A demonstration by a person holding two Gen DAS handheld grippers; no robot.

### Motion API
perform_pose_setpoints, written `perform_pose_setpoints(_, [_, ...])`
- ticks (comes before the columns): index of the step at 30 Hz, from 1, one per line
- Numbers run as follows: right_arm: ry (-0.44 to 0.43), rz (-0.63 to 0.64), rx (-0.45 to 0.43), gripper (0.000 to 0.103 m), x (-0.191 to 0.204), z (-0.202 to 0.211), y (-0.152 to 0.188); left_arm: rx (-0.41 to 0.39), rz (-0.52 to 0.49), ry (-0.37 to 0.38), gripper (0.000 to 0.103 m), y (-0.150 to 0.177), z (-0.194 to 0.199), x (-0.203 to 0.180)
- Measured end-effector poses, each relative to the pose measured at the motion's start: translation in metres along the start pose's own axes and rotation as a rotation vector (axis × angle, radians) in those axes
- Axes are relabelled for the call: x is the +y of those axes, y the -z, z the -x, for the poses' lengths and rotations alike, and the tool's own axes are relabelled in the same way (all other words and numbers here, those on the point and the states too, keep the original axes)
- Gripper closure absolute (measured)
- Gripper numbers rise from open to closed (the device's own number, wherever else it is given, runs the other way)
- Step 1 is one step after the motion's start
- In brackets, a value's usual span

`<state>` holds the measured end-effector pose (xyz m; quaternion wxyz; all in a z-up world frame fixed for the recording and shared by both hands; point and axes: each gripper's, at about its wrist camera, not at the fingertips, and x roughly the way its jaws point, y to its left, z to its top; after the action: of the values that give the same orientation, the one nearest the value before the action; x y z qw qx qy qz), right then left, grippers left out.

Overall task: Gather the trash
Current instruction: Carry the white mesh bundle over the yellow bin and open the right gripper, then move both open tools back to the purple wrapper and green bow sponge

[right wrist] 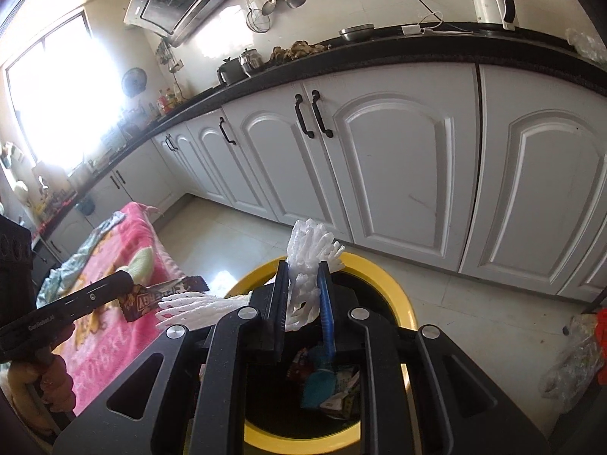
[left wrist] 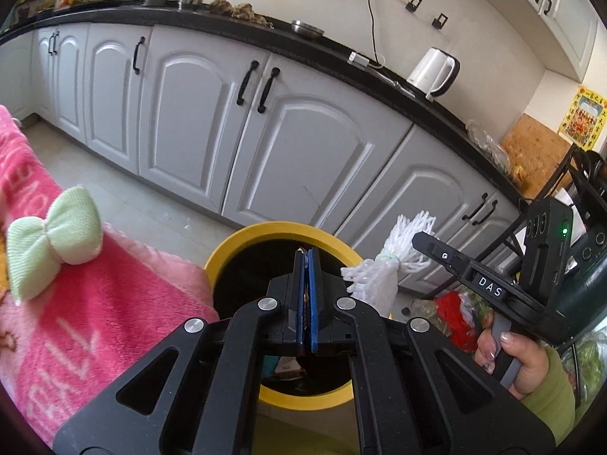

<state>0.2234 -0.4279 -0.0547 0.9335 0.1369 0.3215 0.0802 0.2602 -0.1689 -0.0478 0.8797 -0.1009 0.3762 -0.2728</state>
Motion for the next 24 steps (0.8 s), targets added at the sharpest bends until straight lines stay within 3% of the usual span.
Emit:
perform_pose_setpoints(5, [0.015,0.014,0.009,0.081,-0.001,-0.007,0.002,0.031,0.012,0.012,0.1,0.004,-0.016,0.0])
perform_pose_setpoints(6, [0.013,0.008,0.015,0.072,-0.002,-0.009,0.003,0.034,0.023,0.011,0.096,0.005,-0.018,0.002])
perform_pose_setpoints(7, [0.014,0.003,0.019,0.067,-0.003,-0.009,0.003,0.038,0.036,0.011,0.084,0.006,-0.019,0.004])
perform_pose_setpoints(9, [0.02,-0.009,0.019,0.063,-0.006,-0.011,0.004,0.045,0.055,0.009,0.07,0.008,-0.021,0.009])
perform_pose_setpoints(20, [0.0,0.009,0.013,0.052,0.009,-0.01,0.005,-0.024,0.101,-0.094,0.029,0.01,0.008,0.043])
perform_pose_setpoints(24, [-0.027,0.047,0.01,0.047,0.029,-0.011,0.003,-0.061,0.117,-0.151,0.021,0.011,0.026,0.062])
